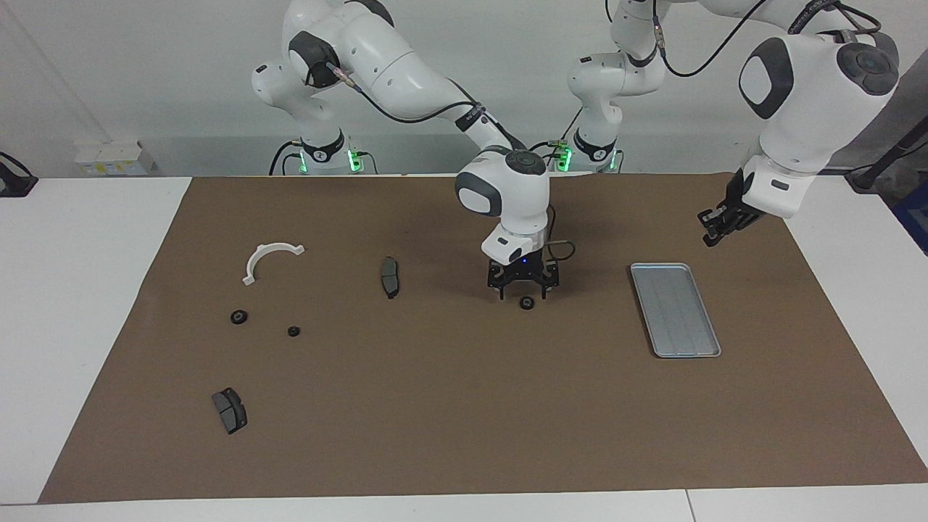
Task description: Place bearing gear from tray to pile
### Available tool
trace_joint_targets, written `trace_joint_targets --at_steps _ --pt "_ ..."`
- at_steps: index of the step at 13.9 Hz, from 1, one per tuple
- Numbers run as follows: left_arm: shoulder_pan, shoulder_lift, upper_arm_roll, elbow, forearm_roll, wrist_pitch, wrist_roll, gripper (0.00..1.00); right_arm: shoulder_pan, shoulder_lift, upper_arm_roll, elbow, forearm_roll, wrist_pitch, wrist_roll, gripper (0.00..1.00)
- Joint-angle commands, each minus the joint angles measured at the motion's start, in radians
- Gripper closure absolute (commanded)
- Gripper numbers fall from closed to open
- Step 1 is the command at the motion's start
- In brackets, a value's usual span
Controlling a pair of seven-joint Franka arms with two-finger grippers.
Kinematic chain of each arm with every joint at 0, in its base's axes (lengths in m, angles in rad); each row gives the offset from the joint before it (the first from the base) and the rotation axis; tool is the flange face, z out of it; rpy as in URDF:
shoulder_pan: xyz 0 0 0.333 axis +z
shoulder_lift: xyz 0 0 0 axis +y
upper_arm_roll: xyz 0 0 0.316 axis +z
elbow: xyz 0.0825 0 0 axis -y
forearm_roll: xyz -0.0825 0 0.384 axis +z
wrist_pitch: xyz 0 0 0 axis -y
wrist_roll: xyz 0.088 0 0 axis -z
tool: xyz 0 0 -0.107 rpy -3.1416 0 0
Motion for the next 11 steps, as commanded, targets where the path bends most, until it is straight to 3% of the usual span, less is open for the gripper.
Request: trace_joint_targets --at_steps 1,2,3,4,5,6,8,11 --pt "0.003 -0.046 -0.007 -0.003 0.010 -0.057 0.014 0.85 0.007 0.034 -0.001 0.021 -0.045 0.022 0.023 0.09" --pt "0.002 -0.054 -0.007 -0.003 0.010 -0.067 0.014 0.72 0.016 0.048 -0.001 0.021 -0.056 0.022 0.024 0.12" --pt "0.002 -0.063 -0.009 -0.006 0.010 -0.077 0.014 0.51 0.021 0.060 -0.001 0.026 -0.061 0.025 0.024 0.18" --pt "0.002 -0.071 -0.010 -0.007 0.010 -0.081 0.015 0.26 0.021 0.060 -0.002 0.029 -0.064 0.020 0.024 0.29" --pt "0.000 -0.074 -0.010 -0.012 0.010 -0.081 0.029 0.09 0.021 0.060 -0.002 0.033 -0.065 0.010 0.024 0.42" --pt "0.000 -0.077 -0.009 -0.012 0.008 -0.086 0.047 0.00 0.022 0.060 -0.002 0.038 -0.065 0.006 0.024 0.55" --pt "0.000 -0.091 -0.009 -0.017 0.010 -0.097 0.080 0.00 0.024 0.059 -0.004 0.039 -0.068 0.005 0.024 0.69" --pt "0.000 -0.109 -0.009 -0.015 0.010 -0.115 0.089 0.00 0.021 0.044 -0.008 0.049 -0.080 0.000 0.021 0.99"
